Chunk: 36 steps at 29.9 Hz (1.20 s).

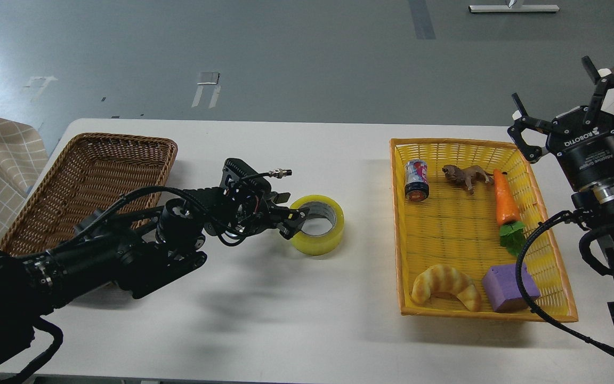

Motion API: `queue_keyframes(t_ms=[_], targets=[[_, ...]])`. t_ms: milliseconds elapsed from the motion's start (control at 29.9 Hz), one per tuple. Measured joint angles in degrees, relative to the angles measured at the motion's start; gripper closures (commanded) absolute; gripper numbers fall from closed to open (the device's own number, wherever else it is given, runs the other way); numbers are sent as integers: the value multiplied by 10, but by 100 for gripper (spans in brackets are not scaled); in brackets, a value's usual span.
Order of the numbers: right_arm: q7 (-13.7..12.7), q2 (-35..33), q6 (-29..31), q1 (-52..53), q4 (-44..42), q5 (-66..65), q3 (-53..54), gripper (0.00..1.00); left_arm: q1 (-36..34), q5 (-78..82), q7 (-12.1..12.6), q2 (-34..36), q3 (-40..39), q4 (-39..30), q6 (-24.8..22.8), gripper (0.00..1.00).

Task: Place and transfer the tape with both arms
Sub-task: 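Grasp the tape roll with the left gripper and lift it, then carry the tape roll over the wicker basket and lower it in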

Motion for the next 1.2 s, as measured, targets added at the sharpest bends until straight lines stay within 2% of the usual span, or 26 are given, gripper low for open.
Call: queue_keyframes(t_ms=[67, 100, 134, 167, 602, 802, 1003, 1203], targets=[[0, 0, 0, 0, 0, 0, 0, 0, 0, -7, 0, 0, 0, -1, -4, 82], [0, 0, 0, 0, 0, 0, 0, 0, 0, -9, 0, 0, 0, -1, -5, 86], [0, 0, 0, 0, 0, 0, 1, 0, 0, -10, 0, 0, 0, -1, -6, 98], [0, 0, 0, 0, 0, 0, 1, 0, 0, -11, 0, 0, 0, -1, -6, 100], [0, 0, 0, 0, -1, 0, 5, 0, -26, -11, -16, 12, 8, -17, -7, 100], [0, 0, 0, 0, -1, 1, 8, 0, -76, -34, -23, 54, 6, -50, -6, 100], [0, 1, 0, 0, -1, 1, 8, 0, -121, -76, -29, 107, 8, -53, -8, 100], [0, 3, 0, 0, -1, 1, 8, 0, -152, -95, -47, 175, 8, -51, -9, 100]])
